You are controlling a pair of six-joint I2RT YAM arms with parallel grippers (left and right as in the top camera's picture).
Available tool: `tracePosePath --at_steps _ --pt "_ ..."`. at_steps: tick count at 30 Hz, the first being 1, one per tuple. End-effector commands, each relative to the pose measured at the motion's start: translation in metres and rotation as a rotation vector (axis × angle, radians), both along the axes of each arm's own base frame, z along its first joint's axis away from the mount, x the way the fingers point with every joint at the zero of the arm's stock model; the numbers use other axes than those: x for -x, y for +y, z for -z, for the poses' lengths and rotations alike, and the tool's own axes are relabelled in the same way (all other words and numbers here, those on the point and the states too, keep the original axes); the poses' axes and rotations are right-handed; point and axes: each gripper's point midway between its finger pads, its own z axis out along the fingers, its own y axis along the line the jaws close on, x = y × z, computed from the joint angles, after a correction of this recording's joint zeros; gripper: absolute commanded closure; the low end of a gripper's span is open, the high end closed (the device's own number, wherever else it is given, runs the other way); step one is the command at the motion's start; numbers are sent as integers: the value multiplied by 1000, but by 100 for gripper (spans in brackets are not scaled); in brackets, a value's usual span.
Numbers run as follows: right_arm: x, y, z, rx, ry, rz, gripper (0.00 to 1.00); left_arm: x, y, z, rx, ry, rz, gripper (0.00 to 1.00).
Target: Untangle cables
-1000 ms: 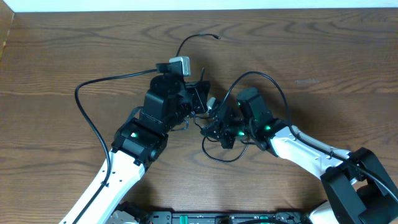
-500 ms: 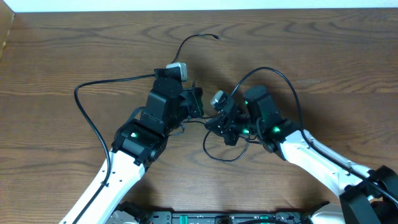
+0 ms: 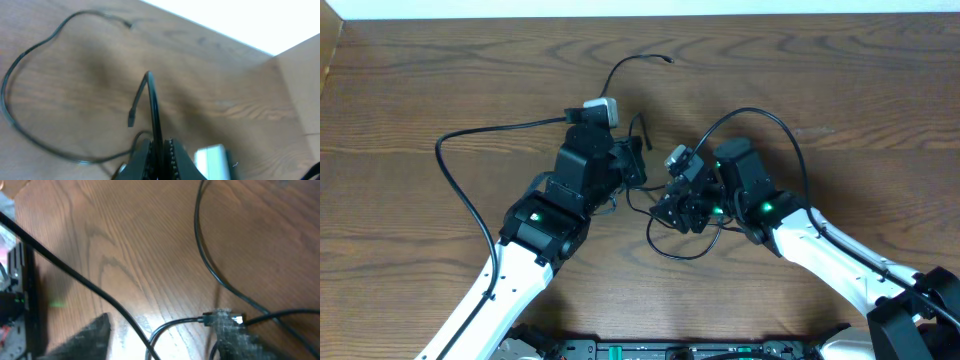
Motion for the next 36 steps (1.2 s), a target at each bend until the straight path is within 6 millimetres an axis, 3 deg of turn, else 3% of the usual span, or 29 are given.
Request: tracePosePath --at_steps 1,2,9,16,24,25,26,28,29,30,31,36 --pt "5 9 -11 -28 -25 -25 23 -4 -6 -14 73 -23 -1 90" --pt "6 12 -13 -36 -31 -33 1 -5 -7 -16 84 -28 -1 90" --pt "6 20 -24 -85 -65 -64 1 -5 -12 -22 135 -27 2 90" --pt "0 21 -6 -54 -50 -48 1 -1 -22 -34 187 -48 57 90" --pt "8 37 5 -60 -50 -94 12 0 -22 -35 198 -42 55 90" --pt "9 38 7 -57 -46 -97 14 0 -22 -35 198 -42 55 90" --pt "11 39 10 -52 -38 -102 29 0 -22 -35 197 -42 55 90" --pt "13 40 12 -49 -33 -108 42 0 -22 -35 197 -42 55 90" --pt "14 41 13 -48 -32 -110 59 0 -22 -35 197 -42 55 90" --pt "14 40 13 -47 -31 -110 84 0 -22 -35 196 -42 55 90" --pt "13 40 13 -44 -31 -107 99 0 -22 -35 196 -42 55 91" --pt "3 31 10 -62 37 -25 99 1 -22 -33 191 -34 54 90"
